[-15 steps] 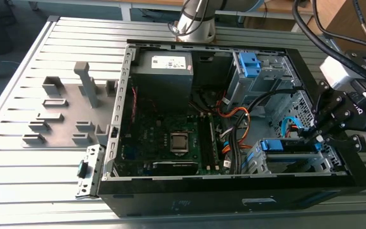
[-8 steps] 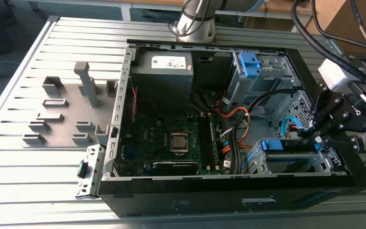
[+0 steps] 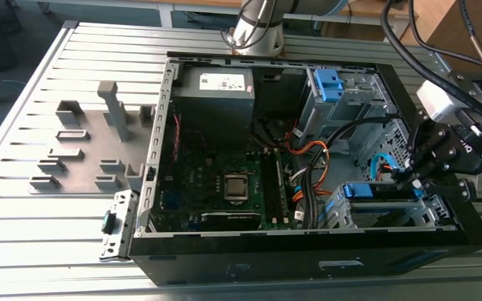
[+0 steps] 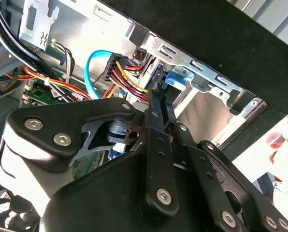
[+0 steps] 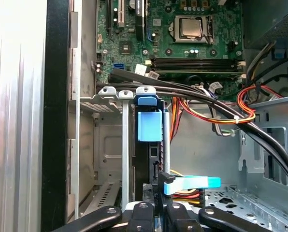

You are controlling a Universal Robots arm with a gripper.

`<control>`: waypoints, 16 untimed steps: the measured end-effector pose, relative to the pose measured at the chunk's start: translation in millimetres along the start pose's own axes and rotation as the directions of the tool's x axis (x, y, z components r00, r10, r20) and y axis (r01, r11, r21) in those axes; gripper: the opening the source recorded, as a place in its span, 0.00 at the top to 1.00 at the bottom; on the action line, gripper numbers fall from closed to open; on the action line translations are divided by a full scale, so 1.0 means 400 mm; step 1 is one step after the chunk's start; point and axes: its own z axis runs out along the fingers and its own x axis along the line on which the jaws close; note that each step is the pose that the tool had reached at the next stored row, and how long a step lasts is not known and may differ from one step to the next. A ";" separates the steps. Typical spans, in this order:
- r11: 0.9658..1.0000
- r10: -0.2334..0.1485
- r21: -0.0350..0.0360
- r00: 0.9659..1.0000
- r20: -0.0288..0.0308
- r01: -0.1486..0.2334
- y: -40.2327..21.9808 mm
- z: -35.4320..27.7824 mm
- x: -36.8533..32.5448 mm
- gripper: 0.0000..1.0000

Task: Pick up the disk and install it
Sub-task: 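Insert the first disk wire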

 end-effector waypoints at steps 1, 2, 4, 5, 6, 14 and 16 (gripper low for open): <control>1.000 0.000 0.000 1.000 0.002 0.000 0.000 -0.003 0.000 0.84; 1.000 0.000 0.000 1.000 0.003 0.000 0.001 -0.008 0.000 0.84; 1.000 0.000 0.000 1.000 -0.001 0.000 0.001 -0.022 -0.001 0.84; 1.000 0.000 0.000 1.000 0.000 0.000 0.001 -0.021 -0.001 0.84; 1.000 0.000 0.000 1.000 0.000 0.000 0.002 -0.022 -0.001 0.84; 1.000 0.000 0.000 1.000 0.005 0.000 0.003 -0.011 0.000 0.84; 1.000 0.000 0.000 1.000 0.005 0.000 0.003 -0.010 0.000 0.84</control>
